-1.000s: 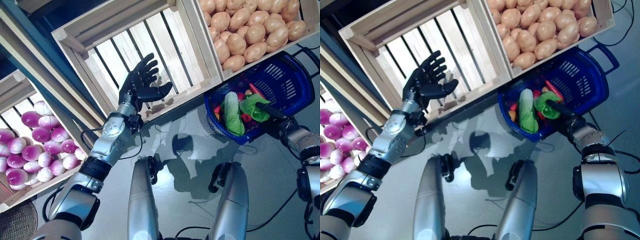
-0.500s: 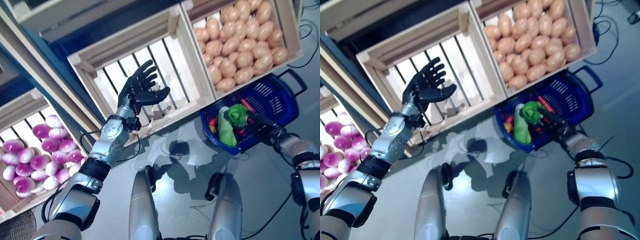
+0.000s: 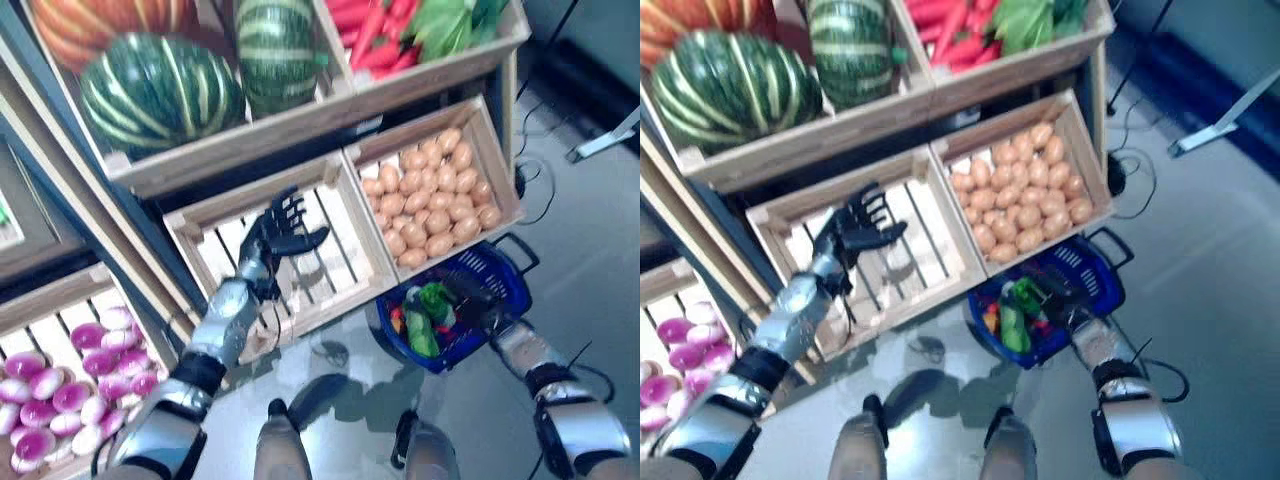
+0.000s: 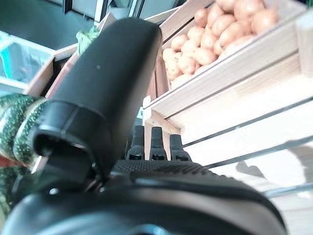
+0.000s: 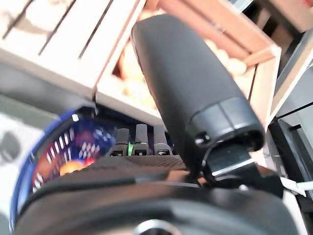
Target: Put vegetables into the basket
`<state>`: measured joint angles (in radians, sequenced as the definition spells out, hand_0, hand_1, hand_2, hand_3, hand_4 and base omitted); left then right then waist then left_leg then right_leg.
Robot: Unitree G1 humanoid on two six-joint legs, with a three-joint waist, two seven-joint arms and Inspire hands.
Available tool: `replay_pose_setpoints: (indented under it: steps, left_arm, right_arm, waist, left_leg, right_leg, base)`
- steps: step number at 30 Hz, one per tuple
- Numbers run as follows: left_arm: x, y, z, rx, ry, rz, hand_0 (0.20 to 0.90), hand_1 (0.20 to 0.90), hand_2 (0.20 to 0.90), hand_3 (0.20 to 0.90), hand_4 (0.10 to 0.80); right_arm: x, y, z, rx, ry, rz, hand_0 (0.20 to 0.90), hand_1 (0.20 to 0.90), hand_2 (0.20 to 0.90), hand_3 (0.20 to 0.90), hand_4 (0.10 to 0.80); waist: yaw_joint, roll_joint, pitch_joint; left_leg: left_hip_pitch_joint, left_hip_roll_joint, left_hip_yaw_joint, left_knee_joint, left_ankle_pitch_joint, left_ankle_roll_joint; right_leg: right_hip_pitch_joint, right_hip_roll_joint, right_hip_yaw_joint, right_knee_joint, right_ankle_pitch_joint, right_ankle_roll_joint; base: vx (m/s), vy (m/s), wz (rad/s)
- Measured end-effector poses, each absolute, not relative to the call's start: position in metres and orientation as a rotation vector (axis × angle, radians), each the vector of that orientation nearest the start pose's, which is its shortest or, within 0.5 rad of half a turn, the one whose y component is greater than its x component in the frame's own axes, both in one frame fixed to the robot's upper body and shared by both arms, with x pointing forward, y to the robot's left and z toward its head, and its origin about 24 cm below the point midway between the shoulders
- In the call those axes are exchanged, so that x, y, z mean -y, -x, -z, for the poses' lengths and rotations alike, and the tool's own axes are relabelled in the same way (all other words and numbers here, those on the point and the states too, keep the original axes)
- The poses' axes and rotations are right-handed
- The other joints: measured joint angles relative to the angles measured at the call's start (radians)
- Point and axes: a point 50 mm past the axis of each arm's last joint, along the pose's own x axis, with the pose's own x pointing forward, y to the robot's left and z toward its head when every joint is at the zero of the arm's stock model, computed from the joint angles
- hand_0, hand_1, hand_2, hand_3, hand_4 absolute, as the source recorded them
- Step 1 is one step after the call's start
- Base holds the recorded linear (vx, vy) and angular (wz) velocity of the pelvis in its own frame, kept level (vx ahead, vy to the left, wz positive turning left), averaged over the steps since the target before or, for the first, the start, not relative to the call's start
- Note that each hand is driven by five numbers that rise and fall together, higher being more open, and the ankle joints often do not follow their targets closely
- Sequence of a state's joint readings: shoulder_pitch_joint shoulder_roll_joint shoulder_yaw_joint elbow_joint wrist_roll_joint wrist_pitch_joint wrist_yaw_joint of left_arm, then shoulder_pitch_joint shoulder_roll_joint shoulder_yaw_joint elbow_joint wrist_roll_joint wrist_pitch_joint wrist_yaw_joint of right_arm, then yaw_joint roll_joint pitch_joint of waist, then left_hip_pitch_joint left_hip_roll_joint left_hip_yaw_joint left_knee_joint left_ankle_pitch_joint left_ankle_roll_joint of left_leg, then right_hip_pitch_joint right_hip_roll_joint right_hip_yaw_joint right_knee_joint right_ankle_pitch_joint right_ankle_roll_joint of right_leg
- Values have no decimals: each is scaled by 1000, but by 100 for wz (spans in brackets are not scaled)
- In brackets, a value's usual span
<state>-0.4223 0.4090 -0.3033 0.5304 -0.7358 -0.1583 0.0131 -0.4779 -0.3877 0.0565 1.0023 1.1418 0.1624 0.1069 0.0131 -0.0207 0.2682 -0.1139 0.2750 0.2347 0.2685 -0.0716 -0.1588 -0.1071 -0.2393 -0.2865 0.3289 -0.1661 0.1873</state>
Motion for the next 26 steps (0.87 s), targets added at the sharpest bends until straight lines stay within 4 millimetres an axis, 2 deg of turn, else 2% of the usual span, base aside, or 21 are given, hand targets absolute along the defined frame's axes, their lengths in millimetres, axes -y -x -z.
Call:
replay_pose_setpoints:
  steps: [3, 5, 11, 13, 18, 22, 26]
  left_arm:
    - [-185, -295, -6, -186, 222, 59, 900, 900, 900, 900, 800]
    - [-186, -277, 14, -249, 214, 39, 900, 900, 900, 900, 800]
    - [-201, -237, 54, -393, 237, -64, 900, 900, 900, 900, 800]
    - [-201, -226, 68, -448, 251, -99, 900, 900, 900, 900, 800]
    - [-196, -201, 95, -567, 233, -148, 900, 900, 900, 900, 800]
    - [-191, -185, 108, -626, 231, -159, 900, 900, 900, 900, 800]
    - [-189, -160, 128, -744, 170, -132, 900, 900, 900, 900, 800]
  right_arm:
    - [226, -267, 62, -596, -744, 244, 900, 900, 900, 900, 800]
    - [214, -249, 75, -644, -691, 240, 900, 900, 900, 900, 800]
    - [172, -218, 88, -694, -440, 81, 900, 900, 900, 900, 800]
    - [161, -210, 93, -705, -374, 40, 900, 900, 900, 900, 800]
    - [147, -195, 100, -702, -320, -3, 900, 900, 900, 900, 800]
    - [145, -184, 106, -714, -341, 0, 900, 900, 900, 900, 800]
    - [143, -168, 119, -761, -362, -5, 900, 900, 900, 900, 800]
  waist:
    - [-1, -9, -96]
    - [-2, -20, -140]
    - [-18, -27, -201]
    - [-23, -28, -225]
    - [-34, -25, -235]
    - [-47, -22, -237]
    - [-51, -5, -251]
  left_leg:
    - [109, -19, 23, -125, 22, -6]
    - [149, -33, 35, -176, 33, -3]
    - [222, -54, 51, -280, 68, -3]
    - [224, -60, 49, -299, 78, -4]
    - [238, -66, 50, -336, 105, -2]
    - [239, -68, 47, -347, 120, 0]
    - [235, -69, 43, -348, 126, 2]
  right_leg:
    - [110, 18, -1, -155, 50, 18]
    - [154, 19, 0, -225, 74, 25]
    - [220, 24, 0, -322, 109, 29]
    - [225, 24, 0, -338, 117, 39]
    - [225, 24, 2, -345, 120, 43]
    - [225, 24, 2, -345, 120, 43]
    - [224, 24, 1, -347, 124, 43]
  base:
    - [188, 53, -13]
    - [127, 54, -4]
    - [67, 41, 0]
    - [42, 38, 5]
    - [51, 42, 1]
    - [23, 41, 5]
    - [24, 47, 2]
